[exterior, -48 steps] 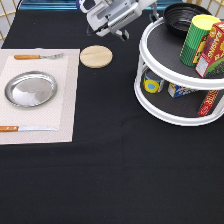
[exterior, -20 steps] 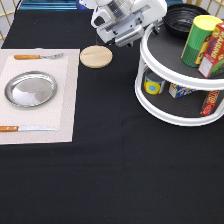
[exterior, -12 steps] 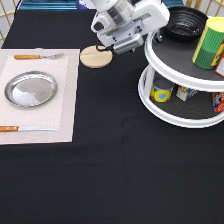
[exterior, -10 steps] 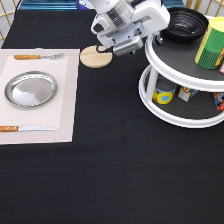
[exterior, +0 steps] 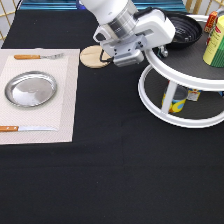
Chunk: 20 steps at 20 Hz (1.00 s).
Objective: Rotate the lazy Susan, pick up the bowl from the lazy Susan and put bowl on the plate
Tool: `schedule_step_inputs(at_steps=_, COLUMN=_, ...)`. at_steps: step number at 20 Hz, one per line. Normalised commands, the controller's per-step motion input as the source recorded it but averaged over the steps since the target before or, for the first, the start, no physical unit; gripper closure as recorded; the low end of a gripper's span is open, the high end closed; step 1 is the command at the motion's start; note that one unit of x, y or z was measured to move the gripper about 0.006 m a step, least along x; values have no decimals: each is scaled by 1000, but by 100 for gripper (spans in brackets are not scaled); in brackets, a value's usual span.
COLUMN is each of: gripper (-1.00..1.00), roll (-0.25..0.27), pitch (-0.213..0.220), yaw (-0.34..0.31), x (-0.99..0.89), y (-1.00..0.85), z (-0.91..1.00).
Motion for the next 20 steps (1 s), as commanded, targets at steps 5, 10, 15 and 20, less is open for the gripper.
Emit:
schedule_step_inputs(at_steps=5, gripper=-100, roll=-6, pitch=55, yaw=-3, x=381, y=-46, z=645)
schedule_step_inputs(at_steps=10, gripper=-100, roll=29, pitch=-111, yaw=1, x=-173, y=-181, z=1000)
schedule_step_inputs(at_steps=15, gripper=-100, roll=-90, pitch=-268, yaw=0, x=-615, y=-33, z=742)
schedule_step_inputs(at_steps=20, gripper=-100, roll=-165, pitch=-252, yaw=13, x=-867, y=133, z=347)
